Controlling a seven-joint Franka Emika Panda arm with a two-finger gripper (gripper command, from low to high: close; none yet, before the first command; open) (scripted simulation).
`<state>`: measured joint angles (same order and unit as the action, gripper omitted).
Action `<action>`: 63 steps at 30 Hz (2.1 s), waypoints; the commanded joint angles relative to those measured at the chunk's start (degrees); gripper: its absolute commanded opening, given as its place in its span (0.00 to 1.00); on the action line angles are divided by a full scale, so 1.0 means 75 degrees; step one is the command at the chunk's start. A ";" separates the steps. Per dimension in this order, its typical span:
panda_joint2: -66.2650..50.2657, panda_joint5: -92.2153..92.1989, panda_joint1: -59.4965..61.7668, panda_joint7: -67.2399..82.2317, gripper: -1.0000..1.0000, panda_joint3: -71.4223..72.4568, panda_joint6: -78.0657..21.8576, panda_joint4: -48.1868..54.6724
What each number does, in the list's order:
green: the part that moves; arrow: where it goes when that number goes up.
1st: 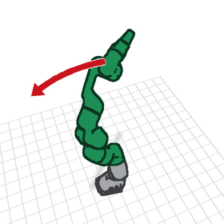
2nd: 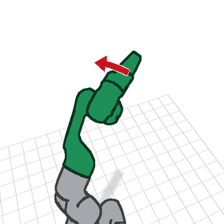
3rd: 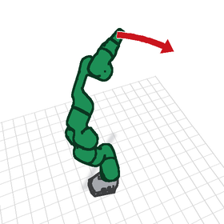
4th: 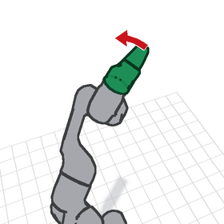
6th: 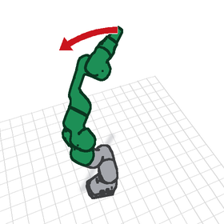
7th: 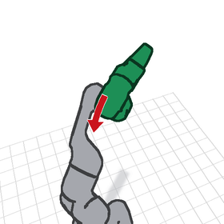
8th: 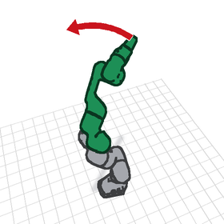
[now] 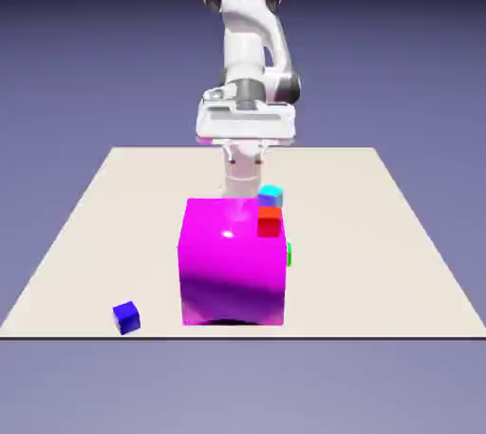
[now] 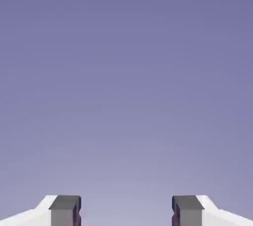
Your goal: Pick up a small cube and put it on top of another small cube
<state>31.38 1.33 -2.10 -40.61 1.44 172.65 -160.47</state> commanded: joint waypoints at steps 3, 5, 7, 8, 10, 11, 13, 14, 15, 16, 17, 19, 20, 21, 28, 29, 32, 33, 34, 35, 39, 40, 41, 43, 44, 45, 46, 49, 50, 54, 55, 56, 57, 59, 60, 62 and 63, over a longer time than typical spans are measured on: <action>-0.0716 0.0778 -0.0414 0.0686 0.50 0.0681 -0.0788 0.0082; -0.1270 0.1383 -0.0663 0.1118 0.50 0.1135 -0.1381 0.0110; -0.1824 0.1994 -0.0826 0.1429 0.50 0.1500 -0.1956 0.0094; -0.2100 0.2300 -0.0894 0.1565 0.50 0.1669 -0.2241 0.0079; -0.2654 0.2912 -0.1029 0.1839 0.50 0.2006 -0.2810 0.0049; -0.2931 0.3218 -0.1097 0.1976 0.50 0.2174 -0.3094 0.0034; -0.3485 0.3830 -0.1233 0.2249 0.50 0.2512 -0.3663 0.0005; -0.3762 0.4136 -0.1301 0.2386 0.50 0.2680 -0.3948 -0.0010; -0.4038 0.4442 -0.1369 0.2523 0.50 0.2849 -0.4232 -0.0025; -0.4264 0.4700 -0.1284 0.2439 0.50 0.2842 -0.4434 -0.0107; -0.4301 0.4745 -0.1226 0.2363 0.50 0.2795 -0.4457 -0.0143; -0.4301 0.4745 -0.1226 0.2363 0.50 0.2795 -0.4457 -0.0143; -0.4533 0.5077 -0.1238 0.2125 0.50 0.2655 -0.4354 -0.0098; -0.4765 0.5409 -0.1251 0.1888 0.50 0.2516 -0.4251 -0.0052; -0.6210 0.7473 -0.1330 0.0409 0.50 0.1648 -0.3609 0.0231; -0.6210 0.7473 -0.1330 0.0409 0.00 0.1648 -0.3609 0.0231; -0.5746 0.6810 -0.1305 0.0884 0.00 0.1927 -0.3815 0.0140; -0.5514 0.6478 -0.1292 0.1122 0.00 0.2066 -0.3918 0.0094; -0.5281 0.6146 -0.1279 0.1360 0.00 0.2206 -0.4022 0.0049; -0.5049 0.5814 -0.1267 0.1597 0.00 0.2345 -0.4125 0.0003; -0.4301 0.4745 -0.1226 0.2363 0.00 0.2795 -0.4457 -0.0143; -0.4301 0.4745 -0.1226 0.2363 0.00 0.2795 -0.4457 -0.0143; -0.4224 0.4713 -0.0950 0.2327 0.00 0.2843 -0.4490 -0.0012; -0.3998 0.4405 -0.0982 0.2683 0.00 0.2678 -0.4608 0.0510; -0.3928 0.4309 -0.1049 0.2894 0.00 0.2505 -0.4849 0.0787; -0.3857 0.4213 -0.1115 0.3104 0.00 0.2332 -0.5090 0.1064; -0.3787 0.4116 -0.1183 0.3315 0.00 0.2159 -0.5331 0.1341; -0.3576 0.3828 -0.1383 0.3946 0.00 0.1640 -0.6054 0.2171; -0.3505 0.3732 -0.1450 0.4157 0.00 0.1467 -0.6295 0.2448; -0.3287 0.3420 -0.1828 0.5039 0.00 0.0667 -0.7454 0.3544; -0.3246 0.3358 -0.1946 0.5269 0.00 0.0443 -0.7786 0.3816; -0.3205 0.3296 -0.2064 0.5498 0.00 0.0220 -0.8119 0.4088; -0.3165 0.3234 -0.2182 0.5727 0.00 -0.0004 -0.8451 0.4359; -0.3161 0.3207 -0.2454 0.6103 0.00 -0.0431 -0.9115 0.4751; -0.3164 0.3201 -0.2592 0.6284 0.00 -0.0643 -0.9448 0.4936; -0.3234 0.3207 -0.2972 0.6444 0.00 -0.0816 -0.9584 0.4924; -0.3234 0.3207 -0.2972 0.6444 0.00 -0.0816 -0.9584 0.4924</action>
<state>7.12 25.29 -24.40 7.74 -4.68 100.71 -123.54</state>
